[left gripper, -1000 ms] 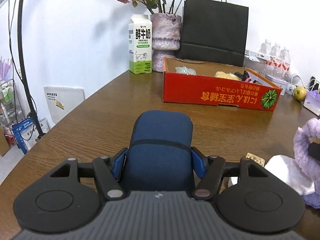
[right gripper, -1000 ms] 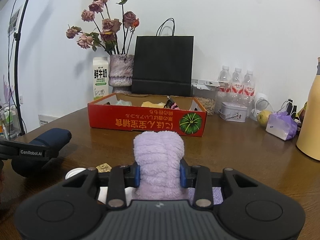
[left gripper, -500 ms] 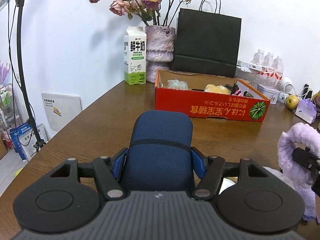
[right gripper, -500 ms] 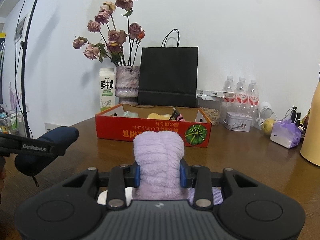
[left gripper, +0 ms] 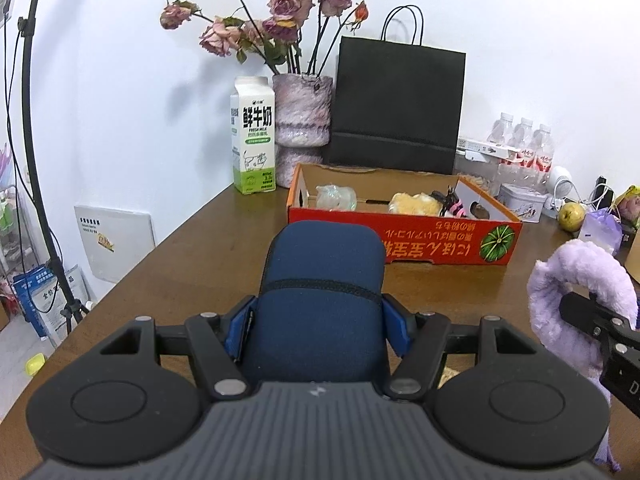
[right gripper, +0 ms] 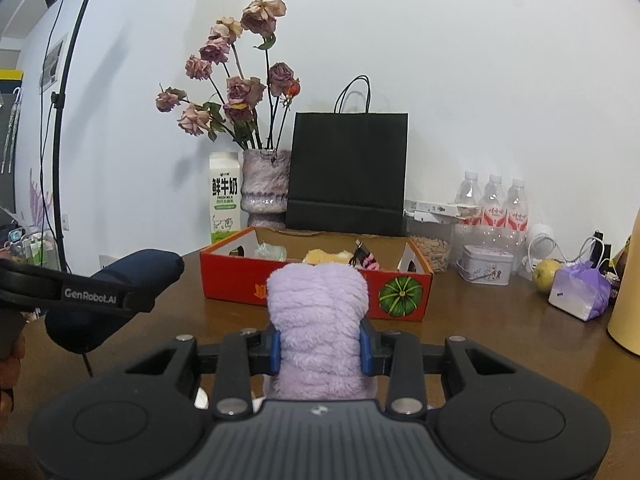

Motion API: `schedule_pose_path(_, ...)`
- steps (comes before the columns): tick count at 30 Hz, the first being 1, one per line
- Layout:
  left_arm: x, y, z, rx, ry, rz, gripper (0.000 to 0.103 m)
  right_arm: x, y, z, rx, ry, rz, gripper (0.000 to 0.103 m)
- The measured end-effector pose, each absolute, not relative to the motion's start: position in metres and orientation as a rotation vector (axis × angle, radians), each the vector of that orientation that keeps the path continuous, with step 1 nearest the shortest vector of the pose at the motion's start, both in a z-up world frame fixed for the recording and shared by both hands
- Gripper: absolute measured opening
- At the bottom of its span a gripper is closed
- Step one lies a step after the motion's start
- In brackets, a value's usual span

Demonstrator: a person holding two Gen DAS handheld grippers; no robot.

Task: Organize objects
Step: 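Carry the navy pouch and lilac headband with both grippers toward the box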

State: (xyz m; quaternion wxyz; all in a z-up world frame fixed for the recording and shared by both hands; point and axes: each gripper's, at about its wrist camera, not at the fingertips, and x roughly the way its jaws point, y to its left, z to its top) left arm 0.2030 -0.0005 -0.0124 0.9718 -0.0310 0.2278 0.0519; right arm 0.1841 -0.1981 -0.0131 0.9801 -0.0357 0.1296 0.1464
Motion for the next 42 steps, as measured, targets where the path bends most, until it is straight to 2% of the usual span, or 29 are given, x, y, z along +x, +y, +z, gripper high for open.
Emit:
schedule_pose_path(21, 0.247, -0.014, 0.012, -0.059, 0.434, 0.082, 0.066, 0.235, -0.195, 0.007, -0.066, 0.252, 0.306, 0.033)
schedule_pose_path(42, 0.33, -0.02, 0.026, -0.097, 0.413, 0.071, 0.066, 0.318, -0.188, 0.029, -0.035, 0.248, 0.345, 0.033)
